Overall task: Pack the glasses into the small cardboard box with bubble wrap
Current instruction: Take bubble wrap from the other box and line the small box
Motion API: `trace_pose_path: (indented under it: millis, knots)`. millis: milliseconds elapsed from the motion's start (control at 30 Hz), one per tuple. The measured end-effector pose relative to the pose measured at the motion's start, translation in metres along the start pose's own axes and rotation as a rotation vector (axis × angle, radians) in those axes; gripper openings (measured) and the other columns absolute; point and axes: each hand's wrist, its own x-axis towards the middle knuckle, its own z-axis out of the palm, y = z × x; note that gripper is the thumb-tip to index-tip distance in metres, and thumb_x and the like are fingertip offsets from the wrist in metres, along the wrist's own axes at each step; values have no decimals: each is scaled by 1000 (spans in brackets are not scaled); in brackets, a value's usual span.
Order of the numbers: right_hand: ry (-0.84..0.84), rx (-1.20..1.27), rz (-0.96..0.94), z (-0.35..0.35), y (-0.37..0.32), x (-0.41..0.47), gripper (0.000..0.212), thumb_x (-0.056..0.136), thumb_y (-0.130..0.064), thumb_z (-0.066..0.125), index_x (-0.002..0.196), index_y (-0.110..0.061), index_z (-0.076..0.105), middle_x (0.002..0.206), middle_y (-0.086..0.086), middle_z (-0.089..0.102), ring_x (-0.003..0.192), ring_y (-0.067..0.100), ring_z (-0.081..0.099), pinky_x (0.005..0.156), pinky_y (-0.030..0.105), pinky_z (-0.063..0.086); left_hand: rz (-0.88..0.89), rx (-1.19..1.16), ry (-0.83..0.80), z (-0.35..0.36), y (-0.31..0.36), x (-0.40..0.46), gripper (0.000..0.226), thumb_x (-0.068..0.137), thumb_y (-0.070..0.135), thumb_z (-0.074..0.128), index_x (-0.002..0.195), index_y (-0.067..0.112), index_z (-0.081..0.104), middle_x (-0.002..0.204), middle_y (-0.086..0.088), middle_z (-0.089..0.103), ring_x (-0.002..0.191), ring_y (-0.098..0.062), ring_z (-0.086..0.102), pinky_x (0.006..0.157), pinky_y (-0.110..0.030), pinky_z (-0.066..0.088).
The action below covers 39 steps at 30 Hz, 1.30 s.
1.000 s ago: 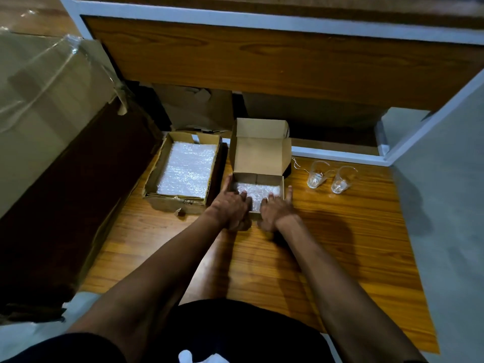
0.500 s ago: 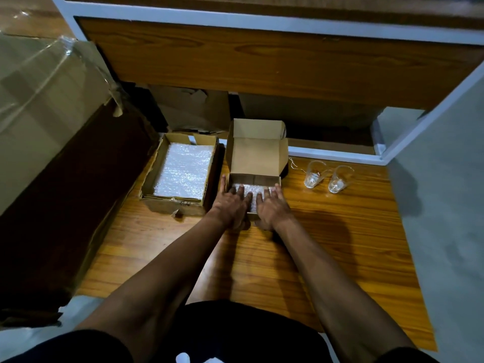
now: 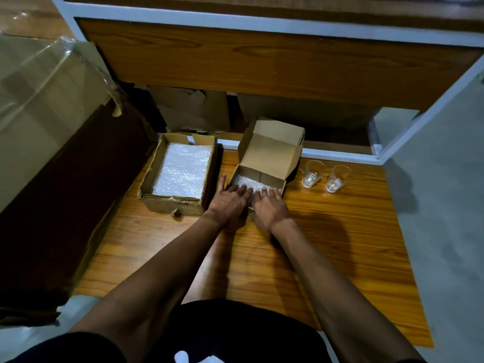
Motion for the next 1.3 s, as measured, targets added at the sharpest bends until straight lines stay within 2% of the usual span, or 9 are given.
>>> trace_pose_path:
  millis: [100, 200, 367, 500, 633, 767, 900, 1033, 1300]
  knots:
    - [42, -19, -31, 11, 2, -4, 59, 107, -46, 41, 154, -11, 42, 158, 21, 45, 146, 41, 40, 127, 58, 10, 45, -16, 88, 11, -6, -6, 59, 95, 51, 44, 149, 29, 45, 139, -2, 60, 120, -29, 67, 122, -70, -2]
    - [68, -31, -93, 15, 6, -7, 52, 107, -47, 43, 148, -17, 51, 142, 15, 61, 132, 34, 57, 126, 59, 8, 36, -29, 105, 15, -7, -10, 42, 93, 47, 45, 130, 33, 57, 115, 4, 70, 96, -29, 76, 123, -66, 5]
    - [16, 26, -94, 7, 17, -5, 40, 107, -36, 43, 143, -26, 59, 132, 7, 67, 125, 26, 63, 125, 62, -6, 91, 57, 121, 6, -5, -16, 37, 94, 45, 47, 127, 32, 60, 110, 2, 76, 98, -27, 75, 118, -55, 20]
    - [74, 40, -87, 10, 22, -10, 45, 105, -23, 43, 149, -32, 52, 129, 6, 66, 123, 28, 63, 125, 63, -4, 126, 55, 196, 8, -9, -20, 42, 95, 47, 45, 132, 33, 59, 124, 3, 71, 114, -26, 69, 112, -55, 28]
    - [130, 26, -82, 13, 22, -19, 48, 107, -22, 35, 149, -38, 53, 130, 3, 67, 125, 28, 62, 124, 63, -3, 107, 58, 153, 10, -5, -18, 43, 94, 49, 48, 132, 32, 59, 112, -1, 75, 94, -29, 75, 112, -52, 30]
    - [85, 27, -71, 7, 21, -18, 48, 104, -29, 48, 151, -36, 48, 140, 3, 62, 132, 28, 57, 123, 66, -5, 131, 67, 194, 11, -4, -16, 44, 94, 54, 43, 126, 30, 60, 103, 0, 75, 87, -29, 74, 112, -53, 27]
    - [72, -34, -62, 2, 22, -14, 85, 94, -58, 61, 163, -23, 27, 170, 10, 28, 157, 33, 25, 123, 70, -7, 130, 20, 267, 12, -6, -9, 66, 86, 69, 41, 135, 29, 57, 130, -1, 66, 122, -27, 62, 117, -62, 21]
    - [23, -125, -23, 3, 24, -8, 104, 89, -81, 50, 166, -17, 19, 173, 13, 19, 158, 35, 21, 119, 74, -11, 47, 5, 64, 9, -5, 4, 100, 85, 84, 32, 164, 23, 26, 171, -7, 27, 156, -30, 29, 121, -72, -6]
    - [-63, -227, -59, -3, 29, -1, 100, 94, -81, 38, 166, -15, 16, 173, 16, 17, 155, 39, 29, 116, 76, -13, 38, 64, -54, -1, 3, 10, 100, 89, 87, 26, 165, 23, 25, 171, -11, 27, 151, -32, 39, 115, -73, -19]
